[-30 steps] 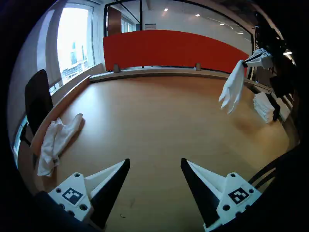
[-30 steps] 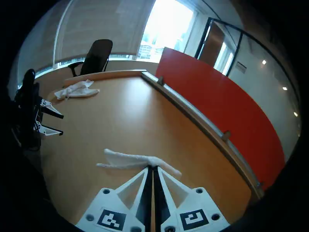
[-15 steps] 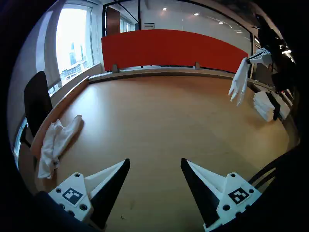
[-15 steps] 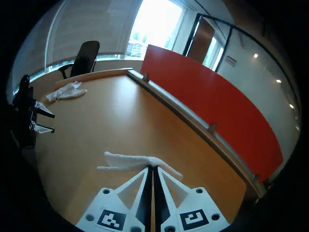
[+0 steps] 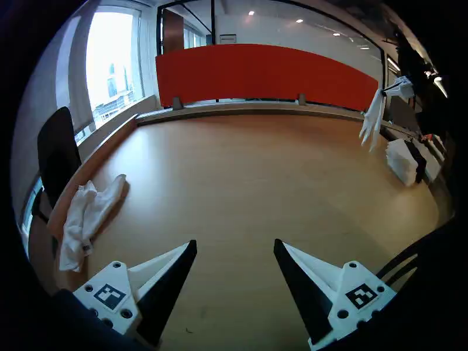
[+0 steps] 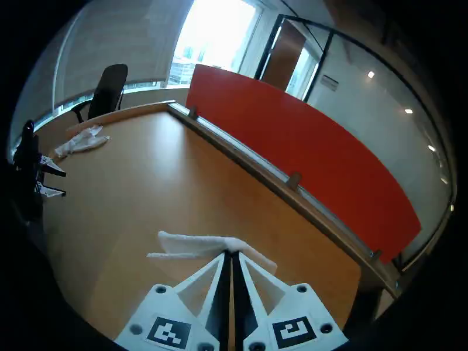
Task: Fold towel
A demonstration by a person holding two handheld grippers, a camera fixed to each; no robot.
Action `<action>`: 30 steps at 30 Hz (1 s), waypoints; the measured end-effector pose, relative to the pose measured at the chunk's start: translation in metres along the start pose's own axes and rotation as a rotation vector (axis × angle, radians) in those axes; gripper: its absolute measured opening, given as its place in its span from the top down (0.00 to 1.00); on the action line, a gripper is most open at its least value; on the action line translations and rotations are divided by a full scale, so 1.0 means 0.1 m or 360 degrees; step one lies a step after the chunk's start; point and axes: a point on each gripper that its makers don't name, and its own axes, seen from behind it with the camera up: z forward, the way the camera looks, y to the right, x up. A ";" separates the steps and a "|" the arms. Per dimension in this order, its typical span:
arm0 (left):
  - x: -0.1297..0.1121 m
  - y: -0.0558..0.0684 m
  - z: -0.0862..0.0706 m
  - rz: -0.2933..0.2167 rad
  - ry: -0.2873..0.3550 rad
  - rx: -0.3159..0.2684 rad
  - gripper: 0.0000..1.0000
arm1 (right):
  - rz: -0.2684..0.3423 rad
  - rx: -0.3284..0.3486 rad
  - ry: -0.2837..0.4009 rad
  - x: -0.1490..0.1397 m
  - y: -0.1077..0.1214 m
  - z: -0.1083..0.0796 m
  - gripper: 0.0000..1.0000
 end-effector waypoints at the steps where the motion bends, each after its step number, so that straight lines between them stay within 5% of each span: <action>1: 0.00 0.00 0.00 0.0002 -0.0001 0.0001 0.02 | 0.0003 -0.0005 -0.0006 -0.02 0.04 -0.01 0.98; 30: 0.03 0.02 0.06 0.0017 -0.0034 0.0014 0.02 | 0.0128 -0.0178 -0.0172 -0.62 1.10 -0.20 0.98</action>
